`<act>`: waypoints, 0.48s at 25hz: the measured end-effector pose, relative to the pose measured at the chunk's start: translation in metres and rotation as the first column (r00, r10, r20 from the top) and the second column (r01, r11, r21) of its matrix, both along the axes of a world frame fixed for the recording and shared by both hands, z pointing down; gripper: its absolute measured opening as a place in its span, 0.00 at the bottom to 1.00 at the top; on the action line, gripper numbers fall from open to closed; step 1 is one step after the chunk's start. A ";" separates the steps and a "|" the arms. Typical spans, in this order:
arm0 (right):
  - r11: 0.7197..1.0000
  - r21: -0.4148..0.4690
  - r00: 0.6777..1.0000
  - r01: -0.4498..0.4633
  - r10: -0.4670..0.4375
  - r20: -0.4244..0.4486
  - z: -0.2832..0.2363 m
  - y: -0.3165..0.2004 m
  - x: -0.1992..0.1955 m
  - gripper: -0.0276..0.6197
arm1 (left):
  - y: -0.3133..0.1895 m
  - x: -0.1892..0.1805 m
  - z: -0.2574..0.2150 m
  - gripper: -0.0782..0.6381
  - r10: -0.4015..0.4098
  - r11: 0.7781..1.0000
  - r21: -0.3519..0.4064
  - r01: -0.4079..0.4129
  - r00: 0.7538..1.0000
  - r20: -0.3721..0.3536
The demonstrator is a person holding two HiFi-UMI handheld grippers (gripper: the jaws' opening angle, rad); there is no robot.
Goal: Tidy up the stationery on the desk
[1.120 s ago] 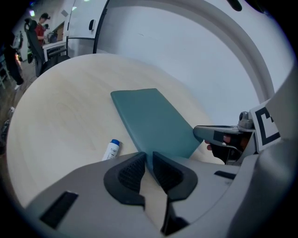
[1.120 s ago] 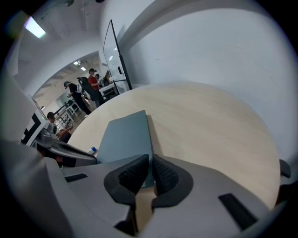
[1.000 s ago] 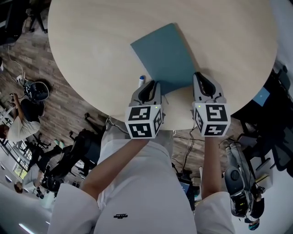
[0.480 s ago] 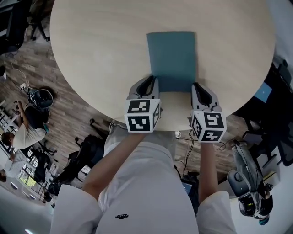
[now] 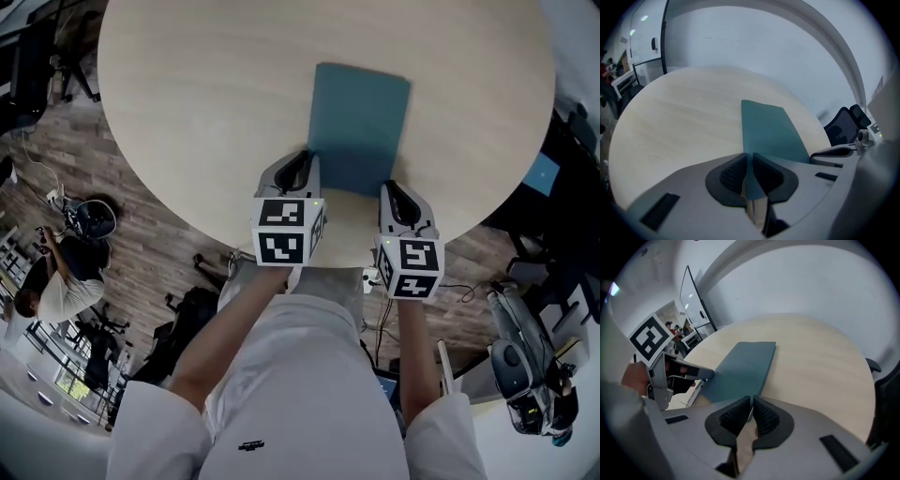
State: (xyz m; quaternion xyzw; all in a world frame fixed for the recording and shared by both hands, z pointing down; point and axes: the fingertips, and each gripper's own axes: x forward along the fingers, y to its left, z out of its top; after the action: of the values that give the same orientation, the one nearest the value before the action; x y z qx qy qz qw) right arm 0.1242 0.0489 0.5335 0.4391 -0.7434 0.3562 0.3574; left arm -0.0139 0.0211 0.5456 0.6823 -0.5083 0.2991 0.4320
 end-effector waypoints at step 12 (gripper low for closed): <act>0.993 -0.008 0.993 -0.115 0.114 -0.030 0.004 0.012 -0.002 0.12 | -0.002 0.001 -0.004 0.18 0.075 0.997 0.015 -0.076 0.997 0.016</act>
State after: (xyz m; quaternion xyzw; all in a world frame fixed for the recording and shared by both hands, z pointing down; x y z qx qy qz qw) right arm 0.1222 0.0606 0.5380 0.4845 -0.7097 0.3732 0.3497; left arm -0.0129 0.0187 0.5416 0.7019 -0.4878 0.3165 0.4113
